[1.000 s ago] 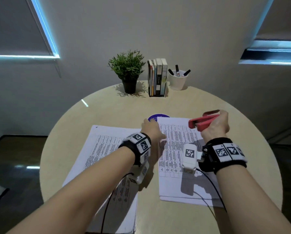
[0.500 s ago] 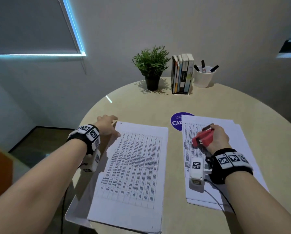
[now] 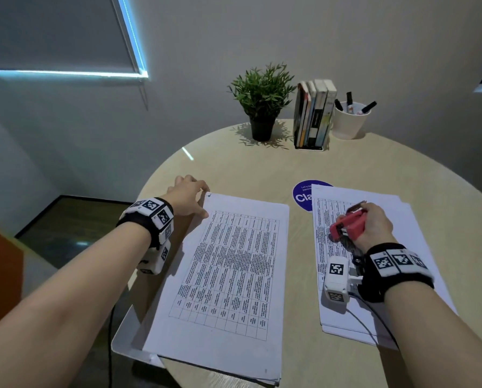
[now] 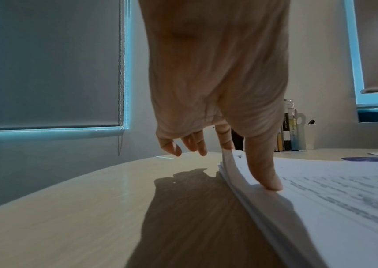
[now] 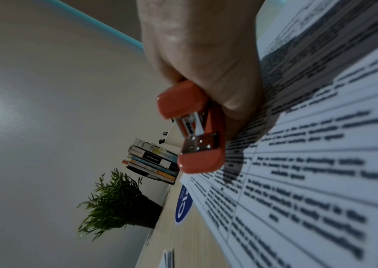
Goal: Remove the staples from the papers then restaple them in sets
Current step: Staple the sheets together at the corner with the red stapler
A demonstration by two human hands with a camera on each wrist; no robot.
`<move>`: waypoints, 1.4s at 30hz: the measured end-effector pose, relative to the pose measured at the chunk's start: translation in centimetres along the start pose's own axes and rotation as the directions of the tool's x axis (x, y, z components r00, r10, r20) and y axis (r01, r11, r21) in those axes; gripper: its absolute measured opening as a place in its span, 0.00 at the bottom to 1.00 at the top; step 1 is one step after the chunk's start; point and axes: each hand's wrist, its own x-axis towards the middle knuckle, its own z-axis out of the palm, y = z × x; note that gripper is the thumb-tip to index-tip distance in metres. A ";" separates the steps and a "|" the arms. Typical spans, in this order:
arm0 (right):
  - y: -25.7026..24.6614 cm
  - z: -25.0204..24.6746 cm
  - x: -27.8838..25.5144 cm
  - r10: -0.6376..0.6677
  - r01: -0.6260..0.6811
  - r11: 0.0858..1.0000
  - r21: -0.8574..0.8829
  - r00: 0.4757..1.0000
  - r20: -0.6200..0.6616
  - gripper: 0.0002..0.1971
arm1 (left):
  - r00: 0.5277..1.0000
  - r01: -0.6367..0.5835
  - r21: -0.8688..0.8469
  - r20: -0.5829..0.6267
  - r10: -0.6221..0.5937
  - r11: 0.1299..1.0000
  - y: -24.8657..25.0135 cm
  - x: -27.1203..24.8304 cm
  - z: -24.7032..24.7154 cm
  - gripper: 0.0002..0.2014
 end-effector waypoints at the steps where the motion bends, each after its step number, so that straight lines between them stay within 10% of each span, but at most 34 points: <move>1: 0.0 0.0 0.0 0.000 0.000 1.000 -0.003 1.000 0.001 0.11 | 1.000 -0.003 0.006 -0.006 0.003 1.000 0.1 0.0 0.0 0.35; 27: 0.4 0.1 -0.3 -0.015 0.014 0.999 -0.035 1.000 -0.026 0.10 | 0.999 -0.030 0.129 -0.040 0.035 0.991 0.5 0.2 -0.3 0.35; 42: 0.5 0.3 0.1 -0.037 0.036 0.999 -0.026 0.998 -0.041 0.13 | 0.969 0.036 -0.303 -0.221 -0.107 0.952 0.7 -0.9 0.4 0.17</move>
